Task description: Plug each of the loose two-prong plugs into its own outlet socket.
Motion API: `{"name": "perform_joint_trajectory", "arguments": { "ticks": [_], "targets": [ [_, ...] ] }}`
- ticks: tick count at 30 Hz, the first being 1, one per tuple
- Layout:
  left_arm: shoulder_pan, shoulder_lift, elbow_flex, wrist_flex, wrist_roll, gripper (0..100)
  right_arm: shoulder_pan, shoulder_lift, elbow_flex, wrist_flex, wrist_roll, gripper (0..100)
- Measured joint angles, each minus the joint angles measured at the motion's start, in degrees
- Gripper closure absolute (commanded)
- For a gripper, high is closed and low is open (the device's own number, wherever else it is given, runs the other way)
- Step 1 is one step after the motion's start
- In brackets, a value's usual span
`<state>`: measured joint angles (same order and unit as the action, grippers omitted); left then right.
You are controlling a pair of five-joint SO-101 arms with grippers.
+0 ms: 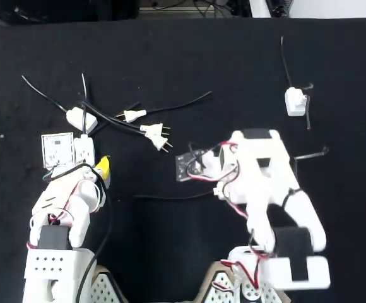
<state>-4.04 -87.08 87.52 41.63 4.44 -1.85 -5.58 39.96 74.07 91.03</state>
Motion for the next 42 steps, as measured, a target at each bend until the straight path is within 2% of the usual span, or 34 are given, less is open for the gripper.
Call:
{"name": "perform_joint_trajectory", "arguments": {
  "ticks": [6,20,28,34,36,40,42],
  "targets": [
    [0.0,0.0,0.0,0.0,0.0,82,0.1,5.5,-3.6,0.0,0.0,67.7],
    [0.0,0.0,0.0,0.0,0.0,82,5.5,6.0,-3.8,0.0,0.0,67.7],
    [0.0,0.0,0.0,0.0,0.0,82,5.5,6.0,-3.7,-0.1,0.0,67.8],
    [0.0,0.0,0.0,0.0,0.0,82,5.5,5.4,1.3,-6.6,0.0,67.9],
    [0.0,0.0,0.0,0.0,0.0,82,5.5,4.9,2.7,-8.6,-0.1,73.2],
    [0.0,0.0,0.0,0.0,0.0,82,5.3,5.0,1.8,-10.8,-4.7,99.6],
    [0.0,0.0,0.0,0.0,0.0,82,5.4,5.4,0.4,-10.9,-7.2,94.6]
  ]
}}
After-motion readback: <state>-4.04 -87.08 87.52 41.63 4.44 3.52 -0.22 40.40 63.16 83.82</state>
